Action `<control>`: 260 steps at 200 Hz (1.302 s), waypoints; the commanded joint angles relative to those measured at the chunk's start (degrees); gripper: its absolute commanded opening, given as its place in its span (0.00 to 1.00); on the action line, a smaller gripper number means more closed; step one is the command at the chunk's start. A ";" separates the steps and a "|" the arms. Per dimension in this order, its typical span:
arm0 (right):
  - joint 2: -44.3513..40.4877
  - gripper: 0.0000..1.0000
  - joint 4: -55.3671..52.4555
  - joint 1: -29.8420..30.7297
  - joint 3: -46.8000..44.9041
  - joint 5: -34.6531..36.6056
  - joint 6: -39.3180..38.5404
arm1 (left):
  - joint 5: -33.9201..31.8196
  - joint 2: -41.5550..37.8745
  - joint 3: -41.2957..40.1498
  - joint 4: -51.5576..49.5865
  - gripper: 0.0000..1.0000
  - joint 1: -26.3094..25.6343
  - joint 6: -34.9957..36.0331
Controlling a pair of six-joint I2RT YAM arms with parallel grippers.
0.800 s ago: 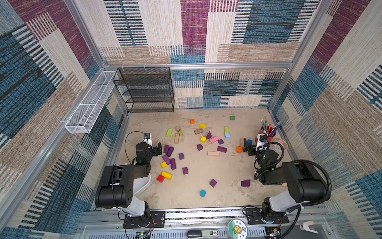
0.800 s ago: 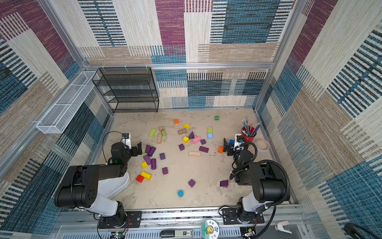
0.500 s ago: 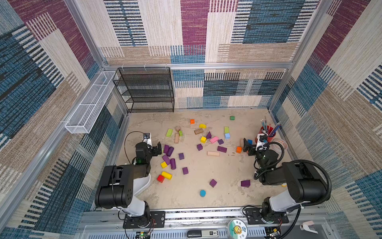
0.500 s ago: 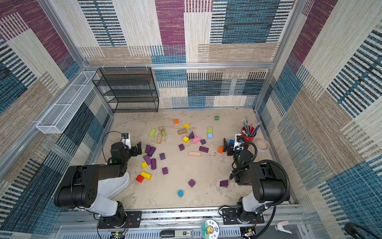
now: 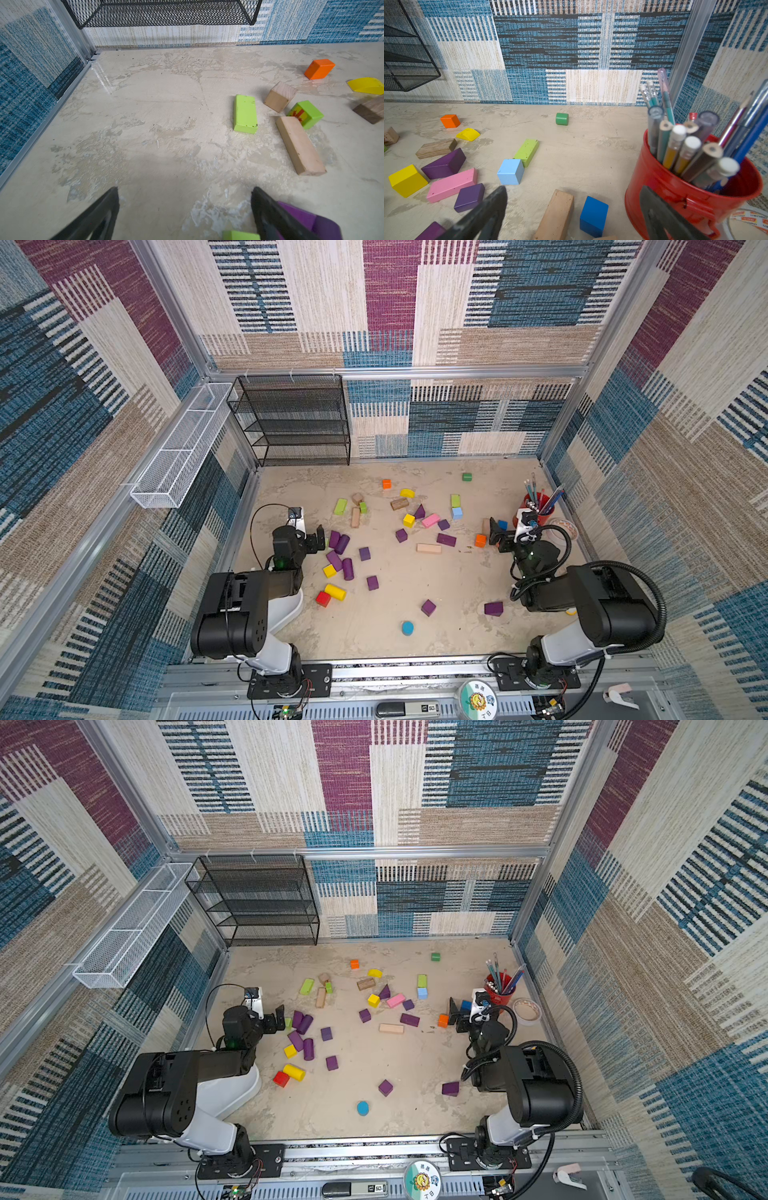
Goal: Pick purple bricks into the storage bin
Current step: Move the storage box to the center of the board.
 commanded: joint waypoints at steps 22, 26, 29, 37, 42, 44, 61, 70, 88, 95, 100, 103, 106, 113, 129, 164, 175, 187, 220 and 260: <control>-0.05 0.99 0.57 -0.03 0.33 -0.64 0.26 | 0.66 0.10 0.27 0.62 0.99 0.02 -0.60; -0.04 0.99 0.57 -0.04 0.29 -0.60 0.24 | 0.65 0.08 0.28 0.62 0.99 0.02 -0.60; -0.03 0.99 0.57 -0.02 0.34 -0.59 0.24 | 0.65 0.08 0.28 0.54 0.99 0.04 -0.60; -0.02 1.00 0.57 -0.02 0.36 -0.66 0.24 | 0.66 0.08 0.32 0.53 0.99 -0.01 -0.60; 0.02 0.99 0.63 -0.03 0.36 -0.68 0.22 | 0.71 0.10 0.32 0.49 0.99 -0.01 -0.60; 0.05 1.00 0.58 -0.07 0.36 -0.63 0.24 | 0.66 0.11 0.35 0.45 0.99 0.06 -0.60; -0.01 0.99 0.48 -0.02 0.45 -0.67 0.24 | 0.74 0.24 0.54 0.18 0.99 0.10 -0.62; 0.09 0.99 0.31 -0.09 0.58 -0.59 0.33 | 0.74 0.16 0.46 0.27 0.99 -0.01 -0.67; 0.10 0.99 0.26 -0.02 0.58 -0.43 0.26 | 0.69 0.09 0.45 0.27 0.99 0.02 -0.60; 0.11 1.00 0.30 -0.02 0.54 -0.48 0.29 | 0.57 0.09 0.44 0.35 0.99 -0.12 -0.60; 0.07 0.99 0.30 -0.04 0.53 -0.48 0.24 | 0.44 0.09 0.39 0.35 0.99 -0.24 -0.52; 0.09 0.99 0.30 -0.02 0.54 -0.49 0.24 | 0.33 0.08 0.46 0.31 0.99 -0.29 -0.45; 0.07 0.99 0.31 -0.02 0.54 -0.49 0.24 | 0.24 0.09 0.45 0.27 1.00 -0.33 -0.42; 0.05 1.00 0.32 -0.03 0.54 -0.40 0.24 | 0.21 0.10 0.45 0.27 0.99 -0.43 -0.42; 0.04 0.99 0.52 -0.03 0.41 0.30 0.42 | 0.09 0.07 0.45 0.20 0.99 -0.51 -0.33; -0.07 1.00 0.92 -0.02 0.10 0.38 0.42 | -0.14 0.07 0.48 0.10 0.99 -0.62 -0.25; -0.17 1.00 1.09 0.07 0.01 0.84 0.51 | -0.23 -0.02 0.37 0.18 0.99 -0.67 -0.24; -0.20 1.00 1.09 0.06 -0.01 0.85 0.51 | -0.27 0.08 0.44 0.22 0.99 -0.72 -0.24; -0.29 0.99 3.67 0.31 -1.45 4.18 1.72 | -0.56 -0.13 0.11 0.61 0.99 -0.82 -0.16; -0.46 0.99 4.09 0.35 -1.73 4.72 1.74 | -2.00 -0.38 -0.56 1.43 0.99 -1.72 0.38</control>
